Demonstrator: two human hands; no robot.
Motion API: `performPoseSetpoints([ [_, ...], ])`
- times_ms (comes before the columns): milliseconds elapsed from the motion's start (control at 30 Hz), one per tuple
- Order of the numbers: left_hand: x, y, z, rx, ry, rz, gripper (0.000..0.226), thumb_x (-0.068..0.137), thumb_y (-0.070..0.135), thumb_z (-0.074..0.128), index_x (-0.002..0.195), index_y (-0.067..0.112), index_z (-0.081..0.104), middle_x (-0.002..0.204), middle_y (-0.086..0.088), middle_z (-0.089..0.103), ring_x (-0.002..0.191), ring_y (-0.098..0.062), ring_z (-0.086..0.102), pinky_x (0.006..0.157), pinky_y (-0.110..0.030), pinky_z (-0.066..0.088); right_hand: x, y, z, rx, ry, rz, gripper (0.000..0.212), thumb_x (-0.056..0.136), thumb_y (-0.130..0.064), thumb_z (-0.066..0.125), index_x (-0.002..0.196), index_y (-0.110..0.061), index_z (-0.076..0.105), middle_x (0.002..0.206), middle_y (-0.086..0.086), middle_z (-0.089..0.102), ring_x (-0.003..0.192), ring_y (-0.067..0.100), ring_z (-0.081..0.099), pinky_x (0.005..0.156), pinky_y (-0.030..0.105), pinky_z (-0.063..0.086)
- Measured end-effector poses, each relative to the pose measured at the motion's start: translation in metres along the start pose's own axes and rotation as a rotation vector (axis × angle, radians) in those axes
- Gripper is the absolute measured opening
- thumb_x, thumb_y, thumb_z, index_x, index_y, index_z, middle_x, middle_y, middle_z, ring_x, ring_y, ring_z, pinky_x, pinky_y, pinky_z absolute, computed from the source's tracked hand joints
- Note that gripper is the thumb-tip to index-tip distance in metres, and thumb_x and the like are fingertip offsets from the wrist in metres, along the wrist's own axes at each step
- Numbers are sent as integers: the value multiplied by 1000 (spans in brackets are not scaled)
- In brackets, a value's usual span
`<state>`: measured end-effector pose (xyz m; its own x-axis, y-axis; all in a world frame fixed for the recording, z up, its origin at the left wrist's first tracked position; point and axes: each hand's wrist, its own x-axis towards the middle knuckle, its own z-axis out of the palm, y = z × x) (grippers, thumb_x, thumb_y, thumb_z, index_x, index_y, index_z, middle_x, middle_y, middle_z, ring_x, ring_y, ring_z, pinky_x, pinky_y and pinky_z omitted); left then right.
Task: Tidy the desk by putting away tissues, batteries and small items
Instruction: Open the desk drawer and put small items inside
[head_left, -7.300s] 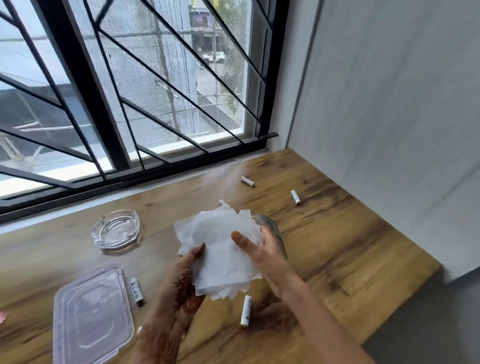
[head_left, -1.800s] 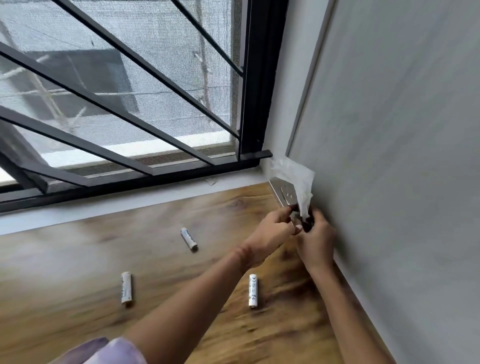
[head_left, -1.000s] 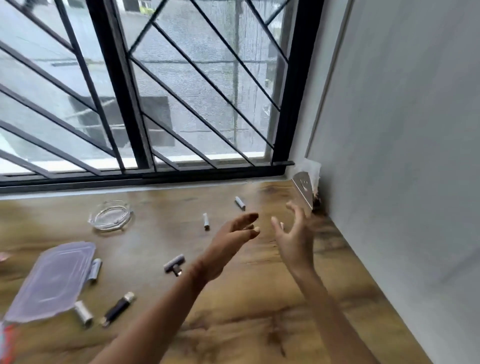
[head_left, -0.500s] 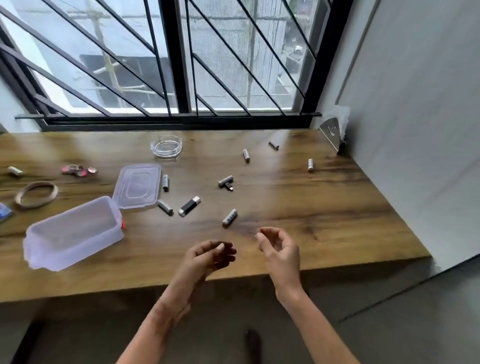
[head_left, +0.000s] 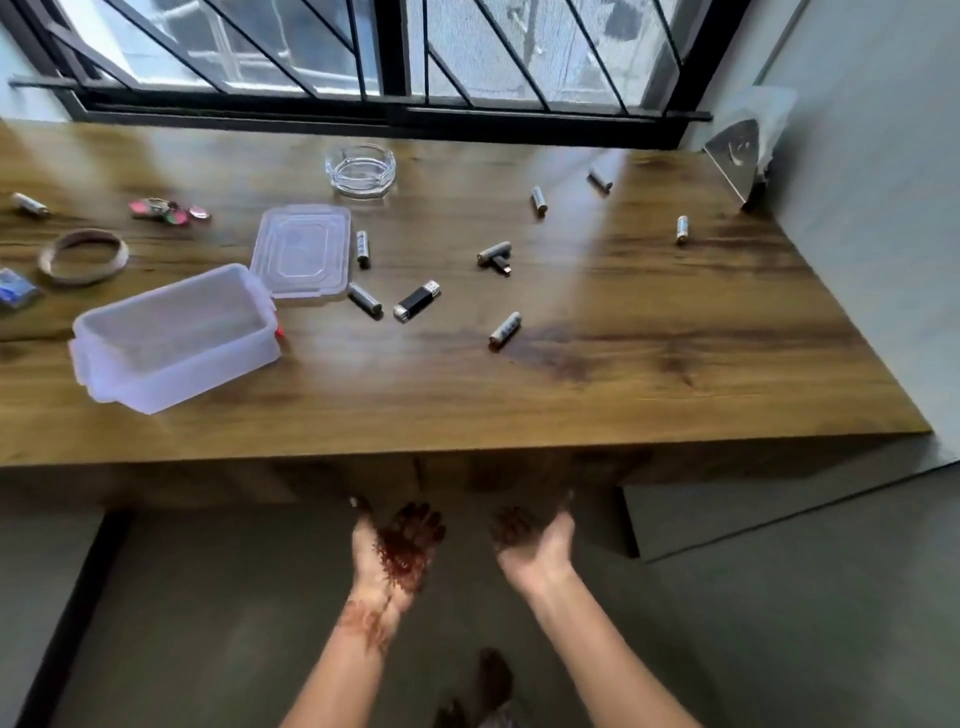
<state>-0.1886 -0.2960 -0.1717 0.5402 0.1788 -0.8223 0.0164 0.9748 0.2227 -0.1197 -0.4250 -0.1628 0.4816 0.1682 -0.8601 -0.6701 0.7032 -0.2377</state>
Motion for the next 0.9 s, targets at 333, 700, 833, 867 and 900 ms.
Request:
performPoseSetpoints([
  [333, 37, 14, -3, -357, -294, 26, 71, 74, 53, 66, 136, 26, 44, 119, 4, 58, 113, -13, 56, 90, -33, 51, 26, -3, 18, 157, -201, -86, 70, 85, -69, 25, 111, -14, 59, 109, 13, 62, 104, 32, 55, 87, 42, 44],
  [700, 36, 13, -9, -480, -274, 57, 91, 49, 57, 83, 127, 22, 54, 119, -3, 62, 105, -23, 61, 71, -38, 56, 39, -2, 4, 136, -217, -69, 93, 72, -84, 26, 136, -19, 44, 137, 14, 49, 123, 33, 47, 94, 43, 41],
  [833, 25, 3, -32, -527, -254, 8, 63, 62, 64, 71, 102, 16, 67, 100, -4, 67, 96, -20, 63, 68, -37, 56, 28, 4, -16, 149, -147, -17, 103, 68, -86, 28, 138, -12, 39, 138, 16, 46, 125, 30, 44, 96, 40, 39],
  [867, 22, 1, -36, -518, -242, 11, 58, 65, 66, 68, 91, 14, 69, 93, -4, 68, 92, -19, 63, 67, -36, 56, 25, 4, -21, 154, -137, -6, 105, 67, -86, 28, 138, -9, 38, 138, 16, 45, 127, 30, 43, 98, 39, 38],
  [900, 17, -1, -38, -501, -228, 16, 58, 66, 68, 66, 83, 12, 70, 89, -4, 68, 90, -18, 63, 65, -35, 56, 21, 5, -25, 152, -123, 2, 107, 67, -86, 27, 138, -7, 37, 139, 16, 44, 128, 29, 42, 101, 39, 36],
])
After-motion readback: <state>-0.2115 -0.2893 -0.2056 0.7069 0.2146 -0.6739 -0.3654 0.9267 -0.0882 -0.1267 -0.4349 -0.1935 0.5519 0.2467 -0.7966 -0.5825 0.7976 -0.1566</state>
